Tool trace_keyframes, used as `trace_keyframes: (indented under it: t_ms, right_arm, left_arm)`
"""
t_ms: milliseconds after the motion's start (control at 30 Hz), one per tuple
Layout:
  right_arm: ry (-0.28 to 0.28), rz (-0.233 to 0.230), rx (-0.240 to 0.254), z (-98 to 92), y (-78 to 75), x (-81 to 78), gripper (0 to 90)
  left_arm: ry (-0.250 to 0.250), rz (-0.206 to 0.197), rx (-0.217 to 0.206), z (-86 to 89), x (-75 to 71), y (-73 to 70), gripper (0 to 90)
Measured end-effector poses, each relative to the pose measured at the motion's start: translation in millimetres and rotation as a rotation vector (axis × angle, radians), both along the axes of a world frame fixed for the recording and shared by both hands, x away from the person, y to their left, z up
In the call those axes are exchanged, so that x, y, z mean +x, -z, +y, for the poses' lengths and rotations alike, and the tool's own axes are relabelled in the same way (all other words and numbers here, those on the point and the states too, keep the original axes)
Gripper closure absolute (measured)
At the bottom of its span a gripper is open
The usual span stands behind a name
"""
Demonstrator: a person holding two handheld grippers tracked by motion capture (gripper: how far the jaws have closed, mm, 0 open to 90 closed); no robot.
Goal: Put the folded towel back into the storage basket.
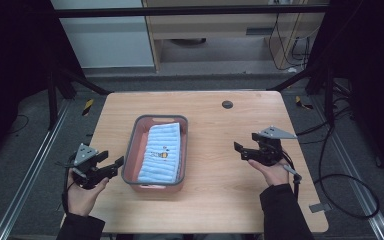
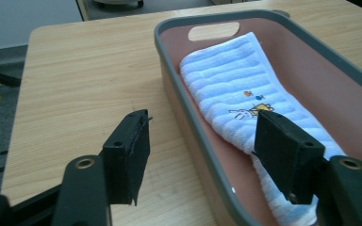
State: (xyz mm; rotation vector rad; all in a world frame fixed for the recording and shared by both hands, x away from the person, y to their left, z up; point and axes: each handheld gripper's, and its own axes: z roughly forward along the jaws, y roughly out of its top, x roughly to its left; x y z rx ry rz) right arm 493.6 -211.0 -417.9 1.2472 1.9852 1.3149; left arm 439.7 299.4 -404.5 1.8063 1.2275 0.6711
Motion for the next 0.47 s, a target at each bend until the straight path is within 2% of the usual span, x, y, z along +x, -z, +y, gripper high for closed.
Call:
trace_keyframes:
  t_ms: [167,300,367,467]
  right_arm:
    - [0.026,0.015,-0.02,-21.3,12.8,-9.1,22.7]
    - [0.048,0.026,-0.028,-34.9,19.6,-13.7,23.1]
    - [0.059,0.03,-0.017,-40.6,21.8,-16.4,23.1]
    - [0.077,0.03,-0.032,-49.6,26.6,-20.8,23.1]
  left_arm:
    - [-0.032,0.005,0.028,12.2,-0.1,5.8,38.6]
    - [-0.044,0.005,0.032,23.2,-1.4,12.7,38.9]
    - [-0.055,0.007,0.03,28.8,-1.0,15.9,38.6]
    - [-0.064,0.015,0.044,35.6,-0.4,20.7,38.0]
